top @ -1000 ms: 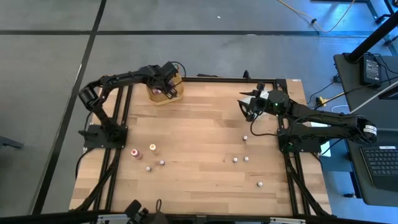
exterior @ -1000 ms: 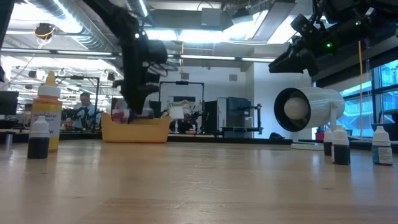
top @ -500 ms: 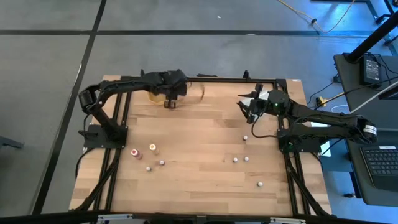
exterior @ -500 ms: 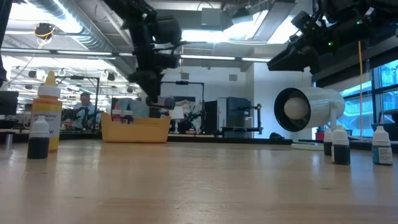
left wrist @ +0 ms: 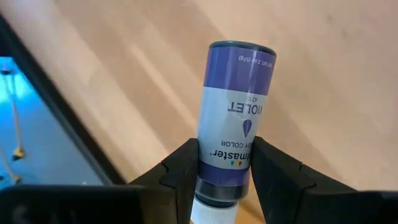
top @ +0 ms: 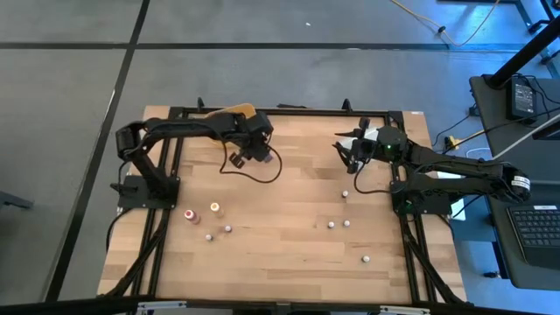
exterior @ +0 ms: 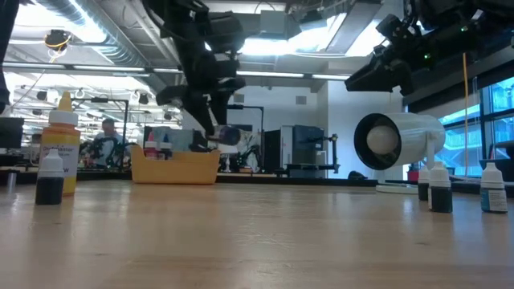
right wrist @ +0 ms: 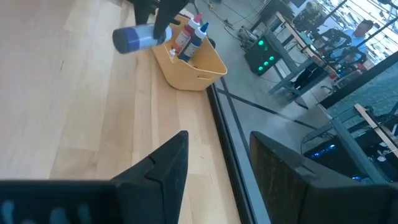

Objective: Pick & Place food coloring
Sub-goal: Put the large purple food coloring bottle into the yellow bin

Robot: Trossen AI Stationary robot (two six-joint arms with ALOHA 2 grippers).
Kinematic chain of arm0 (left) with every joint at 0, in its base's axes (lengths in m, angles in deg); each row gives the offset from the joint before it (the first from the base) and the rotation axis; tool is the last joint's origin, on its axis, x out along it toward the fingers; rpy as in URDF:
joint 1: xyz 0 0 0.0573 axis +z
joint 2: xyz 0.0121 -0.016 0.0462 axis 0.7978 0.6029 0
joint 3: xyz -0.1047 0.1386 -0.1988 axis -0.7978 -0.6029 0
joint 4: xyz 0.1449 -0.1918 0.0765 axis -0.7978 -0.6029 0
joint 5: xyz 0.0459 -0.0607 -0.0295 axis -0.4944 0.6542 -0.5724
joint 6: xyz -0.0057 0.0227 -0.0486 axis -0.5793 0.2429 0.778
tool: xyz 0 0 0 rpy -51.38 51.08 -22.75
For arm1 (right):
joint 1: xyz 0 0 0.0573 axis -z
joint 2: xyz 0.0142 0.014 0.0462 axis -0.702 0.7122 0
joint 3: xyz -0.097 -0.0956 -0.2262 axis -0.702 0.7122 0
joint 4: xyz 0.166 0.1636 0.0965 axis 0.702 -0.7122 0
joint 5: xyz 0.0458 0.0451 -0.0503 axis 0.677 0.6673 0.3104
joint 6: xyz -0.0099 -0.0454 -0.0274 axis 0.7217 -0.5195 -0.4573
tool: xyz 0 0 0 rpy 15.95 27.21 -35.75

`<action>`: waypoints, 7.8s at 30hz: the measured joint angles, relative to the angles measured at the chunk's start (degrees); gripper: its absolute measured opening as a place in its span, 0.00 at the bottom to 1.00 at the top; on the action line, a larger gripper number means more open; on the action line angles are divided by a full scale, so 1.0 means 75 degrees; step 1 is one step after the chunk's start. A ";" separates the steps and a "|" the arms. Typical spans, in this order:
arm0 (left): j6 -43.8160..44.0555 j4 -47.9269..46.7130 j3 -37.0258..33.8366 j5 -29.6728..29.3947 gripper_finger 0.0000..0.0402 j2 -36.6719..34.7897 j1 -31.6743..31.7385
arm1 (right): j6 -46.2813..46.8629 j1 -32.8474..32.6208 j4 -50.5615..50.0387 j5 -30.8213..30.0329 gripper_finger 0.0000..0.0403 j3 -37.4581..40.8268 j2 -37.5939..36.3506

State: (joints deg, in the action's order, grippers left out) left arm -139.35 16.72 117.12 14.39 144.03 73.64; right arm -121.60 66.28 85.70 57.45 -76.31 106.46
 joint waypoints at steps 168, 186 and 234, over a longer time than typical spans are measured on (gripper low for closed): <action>0.8188 1.2716 -0.5805 0.0738 0.55 0.2024 -0.0229 | -0.0029 0.0006 -0.0016 0.0131 0.43 0.0000 0.0000; 0.8182 1.2655 -0.5799 0.0711 0.50 0.2018 -0.0231 | -0.0029 0.0006 -0.0016 0.0125 0.43 0.0000 0.0000; 0.7809 -0.3939 0.0866 -0.1539 0.37 -0.1010 0.1999 | -0.0058 0.0003 0.0039 0.0122 0.43 -0.0003 0.0000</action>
State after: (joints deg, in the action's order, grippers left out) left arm -80.78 -12.82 123.61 2.85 136.46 88.63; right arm -122.03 66.30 85.99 58.37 -76.33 106.46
